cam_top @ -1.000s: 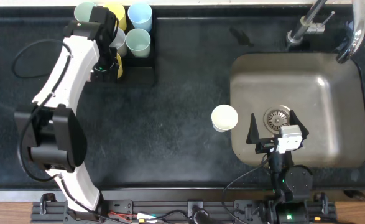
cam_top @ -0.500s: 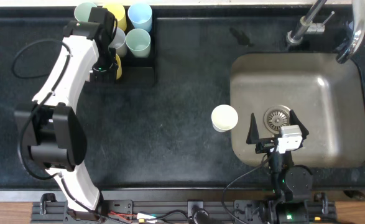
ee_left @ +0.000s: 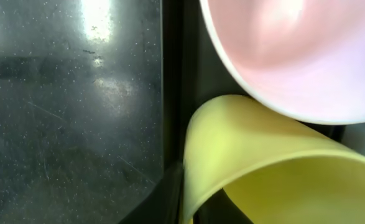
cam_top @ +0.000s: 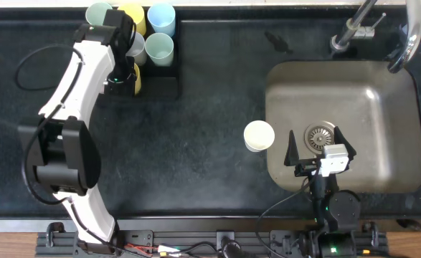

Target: Store Cups

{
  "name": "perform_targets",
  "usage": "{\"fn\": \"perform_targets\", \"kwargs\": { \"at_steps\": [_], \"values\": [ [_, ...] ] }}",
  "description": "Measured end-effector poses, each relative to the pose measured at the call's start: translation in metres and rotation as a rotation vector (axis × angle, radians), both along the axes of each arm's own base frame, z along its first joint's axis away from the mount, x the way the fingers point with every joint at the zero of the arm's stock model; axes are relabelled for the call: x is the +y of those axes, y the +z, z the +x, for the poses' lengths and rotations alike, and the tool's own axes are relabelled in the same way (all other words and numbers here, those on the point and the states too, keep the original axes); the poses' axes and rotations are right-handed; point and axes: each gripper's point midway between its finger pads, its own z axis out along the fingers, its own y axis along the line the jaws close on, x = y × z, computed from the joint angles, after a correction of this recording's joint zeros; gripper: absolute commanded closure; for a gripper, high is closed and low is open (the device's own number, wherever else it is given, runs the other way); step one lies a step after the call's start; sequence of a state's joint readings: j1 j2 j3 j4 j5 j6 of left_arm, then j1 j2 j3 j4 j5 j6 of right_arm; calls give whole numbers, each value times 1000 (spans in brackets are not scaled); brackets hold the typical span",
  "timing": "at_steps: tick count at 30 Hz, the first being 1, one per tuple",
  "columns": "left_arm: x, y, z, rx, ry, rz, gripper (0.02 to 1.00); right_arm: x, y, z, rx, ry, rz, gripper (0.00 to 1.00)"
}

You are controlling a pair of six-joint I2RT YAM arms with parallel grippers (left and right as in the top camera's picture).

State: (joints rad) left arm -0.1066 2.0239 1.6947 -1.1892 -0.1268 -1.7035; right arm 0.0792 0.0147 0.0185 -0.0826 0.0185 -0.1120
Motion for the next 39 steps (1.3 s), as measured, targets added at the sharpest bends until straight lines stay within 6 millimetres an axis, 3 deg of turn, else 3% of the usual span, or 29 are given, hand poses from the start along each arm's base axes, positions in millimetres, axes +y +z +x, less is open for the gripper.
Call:
{"fn": "perform_targets", "kwargs": {
  "at_steps": [5, 12, 23, 26, 34, 37, 39],
  "values": [
    [0, -1, 0, 2, 0, -1, 787, 0, 0, 0, 0, 0, 0, 5],
    [0, -1, 3, -12, 10, -2, 592, 0, 0, 0, 0, 0, 0, 5],
    [5, 10, 5, -45, 27, 23, 498, 0, 0, 0, 0, 0, 0, 5],
    [6, 30, 2, -89, 45, 23, 485, 0, 0, 0, 1, 0, 0, 5],
    [17, 112, -4, -314, 60, 57, 393, 0, 0, 0, 0, 0, 0, 5],
    [25, 154, 6, -475, 3, 109, 362, 0, 0, 0, 1, 0, 0, 5],
    [29, 194, 21, -646, -82, 169, 332, 0, 0, 0, 0, 0, 0, 7]
  ]
}}
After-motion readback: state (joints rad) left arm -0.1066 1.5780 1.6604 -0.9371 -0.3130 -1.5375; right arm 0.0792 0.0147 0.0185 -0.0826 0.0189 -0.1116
